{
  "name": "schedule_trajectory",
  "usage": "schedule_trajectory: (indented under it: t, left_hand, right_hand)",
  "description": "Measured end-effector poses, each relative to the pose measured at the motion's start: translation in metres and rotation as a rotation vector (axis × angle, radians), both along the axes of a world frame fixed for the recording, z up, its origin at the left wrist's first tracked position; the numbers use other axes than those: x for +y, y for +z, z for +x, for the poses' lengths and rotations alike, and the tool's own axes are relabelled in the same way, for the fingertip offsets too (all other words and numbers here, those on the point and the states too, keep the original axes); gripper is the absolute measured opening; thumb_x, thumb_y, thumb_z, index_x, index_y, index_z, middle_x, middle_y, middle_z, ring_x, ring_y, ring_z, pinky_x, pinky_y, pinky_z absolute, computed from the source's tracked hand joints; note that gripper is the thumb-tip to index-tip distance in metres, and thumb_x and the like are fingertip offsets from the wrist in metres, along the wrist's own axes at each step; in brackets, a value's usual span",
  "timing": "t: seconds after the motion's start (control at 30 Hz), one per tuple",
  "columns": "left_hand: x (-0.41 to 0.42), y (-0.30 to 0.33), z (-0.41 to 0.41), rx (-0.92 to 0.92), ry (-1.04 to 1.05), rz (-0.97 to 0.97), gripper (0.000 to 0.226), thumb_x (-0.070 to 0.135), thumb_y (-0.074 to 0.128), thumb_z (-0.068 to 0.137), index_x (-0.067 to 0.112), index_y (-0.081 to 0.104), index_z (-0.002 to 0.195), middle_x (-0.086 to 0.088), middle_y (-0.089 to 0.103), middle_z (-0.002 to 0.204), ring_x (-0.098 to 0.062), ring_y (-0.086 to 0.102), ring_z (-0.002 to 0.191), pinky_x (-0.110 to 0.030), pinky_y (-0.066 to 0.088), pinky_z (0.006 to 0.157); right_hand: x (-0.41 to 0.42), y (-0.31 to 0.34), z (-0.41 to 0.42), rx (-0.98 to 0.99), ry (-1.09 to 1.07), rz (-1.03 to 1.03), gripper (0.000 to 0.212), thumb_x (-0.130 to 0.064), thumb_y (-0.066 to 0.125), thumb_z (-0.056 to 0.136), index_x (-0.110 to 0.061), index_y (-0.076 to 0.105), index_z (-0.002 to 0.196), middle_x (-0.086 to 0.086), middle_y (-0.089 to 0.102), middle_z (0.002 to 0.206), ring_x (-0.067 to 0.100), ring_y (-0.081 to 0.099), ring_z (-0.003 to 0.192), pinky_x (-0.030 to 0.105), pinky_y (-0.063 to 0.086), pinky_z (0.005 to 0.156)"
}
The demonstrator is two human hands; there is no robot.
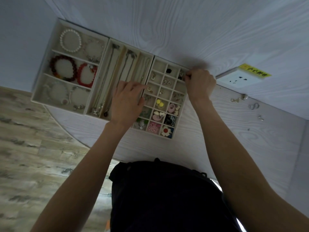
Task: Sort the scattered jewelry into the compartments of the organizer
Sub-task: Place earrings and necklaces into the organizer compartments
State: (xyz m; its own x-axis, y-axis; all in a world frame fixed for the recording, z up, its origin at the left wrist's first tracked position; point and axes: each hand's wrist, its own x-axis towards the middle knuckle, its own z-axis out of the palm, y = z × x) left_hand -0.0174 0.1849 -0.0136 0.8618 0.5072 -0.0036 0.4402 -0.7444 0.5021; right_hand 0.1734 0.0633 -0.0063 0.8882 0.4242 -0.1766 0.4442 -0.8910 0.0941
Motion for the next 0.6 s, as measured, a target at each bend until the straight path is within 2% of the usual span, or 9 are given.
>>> schedule_trajectory:
  t: [0.1, 0.23, 0.33, 0.4, 0.5, 0.6]
  left_hand:
    - [0.000, 0.001, 0.000, 0.006, -0.006, 0.003, 0.037, 0.013, 0.068, 0.081, 0.015, 0.063, 0.117, -0.008, 0.064, 0.109, -0.033, 0.050, 0.103, -0.038, 0.041, 0.085]
    - [0.000, 0.002, 0.001, 0.023, -0.007, -0.006, 0.037, 0.013, 0.068, 0.081, 0.015, 0.063, 0.118, -0.008, 0.063, 0.111, -0.033, 0.050, 0.105, -0.038, 0.040, 0.087]
    - [0.000, 0.001, 0.000, 0.029, -0.015, 0.014, 0.037, 0.014, 0.068, 0.082, 0.016, 0.063, 0.118, -0.007, 0.064, 0.110, -0.032, 0.050, 0.104, -0.037, 0.040, 0.087]
    - [0.000, -0.001, -0.002, 0.024, -0.006, 0.028, 0.035, 0.015, 0.068, 0.082, 0.016, 0.063, 0.117, -0.007, 0.064, 0.110, -0.031, 0.050, 0.103, -0.037, 0.040, 0.087]
    - [-0.004, 0.000, -0.002, -0.001, -0.010, 0.057, 0.030, 0.017, 0.064, 0.085, 0.015, 0.063, 0.115, -0.009, 0.063, 0.108, -0.033, 0.051, 0.102, -0.042, 0.042, 0.086]
    - [-0.012, 0.002, -0.001, 0.009, -0.018, 0.093, 0.030, 0.023, 0.063, 0.085, 0.014, 0.062, 0.113, -0.010, 0.060, 0.112, -0.034, 0.051, 0.104, -0.043, 0.042, 0.087]
  right_hand:
    - [-0.002, 0.004, 0.000, 0.035, -0.027, 0.047, 0.025, -0.026, 0.047, 0.096, -0.021, 0.071, 0.103, 0.009, 0.068, 0.095, 0.029, 0.062, 0.086, 0.029, 0.033, 0.061]
    - [-0.009, 0.011, -0.003, 0.066, -0.080, 0.213, 0.025, -0.032, 0.050, 0.095, -0.020, 0.069, 0.106, 0.010, 0.070, 0.097, 0.029, 0.064, 0.088, 0.030, 0.041, 0.066]
    - [-0.028, 0.025, -0.010, 0.037, -0.104, 0.453, 0.023, -0.032, 0.053, 0.093, -0.019, 0.070, 0.101, 0.007, 0.072, 0.086, 0.022, 0.065, 0.077, 0.027, 0.045, 0.066]
    - [-0.055, 0.035, -0.020, -0.006, -0.127, 0.591, 0.022, -0.031, 0.055, 0.092, -0.017, 0.071, 0.095, 0.003, 0.071, 0.080, 0.014, 0.062, 0.068, 0.023, 0.041, 0.062]
    - [-0.110, 0.039, -0.045, 0.012, -0.174, 0.539, 0.022, -0.029, 0.052, 0.094, -0.016, 0.070, 0.096, 0.001, 0.068, 0.083, 0.010, 0.055, 0.066, 0.022, 0.035, 0.062]
    - [-0.163, 0.027, -0.070, 0.116, -0.262, 0.458, 0.018, -0.021, 0.057, 0.090, -0.017, 0.067, 0.104, 0.004, 0.063, 0.095, 0.018, 0.059, 0.076, 0.024, 0.038, 0.068]
